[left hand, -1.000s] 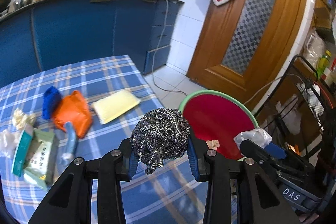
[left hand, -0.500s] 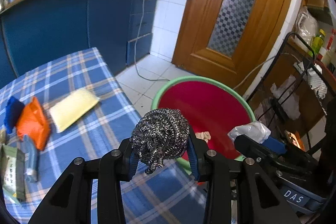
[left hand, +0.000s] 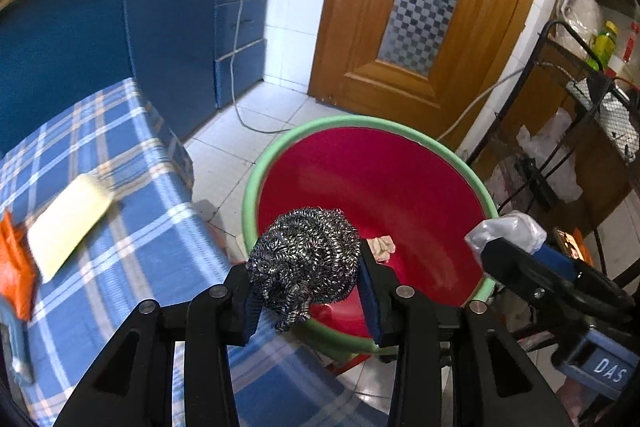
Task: Collect trash
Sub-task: 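Open the left gripper over the bucket while the right gripper releases the plastic bag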
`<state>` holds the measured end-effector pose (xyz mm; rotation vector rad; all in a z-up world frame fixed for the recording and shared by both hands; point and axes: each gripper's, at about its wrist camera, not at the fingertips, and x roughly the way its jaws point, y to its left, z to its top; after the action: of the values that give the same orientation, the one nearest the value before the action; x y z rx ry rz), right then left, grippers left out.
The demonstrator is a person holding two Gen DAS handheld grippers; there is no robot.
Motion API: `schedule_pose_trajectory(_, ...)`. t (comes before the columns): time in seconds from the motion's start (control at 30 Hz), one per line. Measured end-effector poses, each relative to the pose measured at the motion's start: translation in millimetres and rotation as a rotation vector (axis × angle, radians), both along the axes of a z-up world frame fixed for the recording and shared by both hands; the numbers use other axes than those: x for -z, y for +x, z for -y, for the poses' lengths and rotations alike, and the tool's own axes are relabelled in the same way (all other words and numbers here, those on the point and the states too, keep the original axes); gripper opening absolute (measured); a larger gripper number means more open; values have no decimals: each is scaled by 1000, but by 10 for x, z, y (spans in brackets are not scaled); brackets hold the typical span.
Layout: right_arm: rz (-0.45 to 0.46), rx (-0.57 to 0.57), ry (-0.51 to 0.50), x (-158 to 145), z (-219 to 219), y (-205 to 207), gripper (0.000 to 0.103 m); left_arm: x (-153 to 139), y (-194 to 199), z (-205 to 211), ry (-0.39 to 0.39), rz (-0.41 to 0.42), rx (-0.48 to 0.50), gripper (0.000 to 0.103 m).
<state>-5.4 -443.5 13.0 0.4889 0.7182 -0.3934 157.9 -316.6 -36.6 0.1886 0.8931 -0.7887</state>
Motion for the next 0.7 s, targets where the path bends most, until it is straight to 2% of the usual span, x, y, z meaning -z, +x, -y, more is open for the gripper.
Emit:
schedule_pose_trajectory(0.2,-4,30,-1,26,92,-22,72,26,40,60,5,5,2,57)
schedule_pose_trajectory(0.7,-27,17,6,134,167,105,72,-66,136,-120,0,34,-86,58)
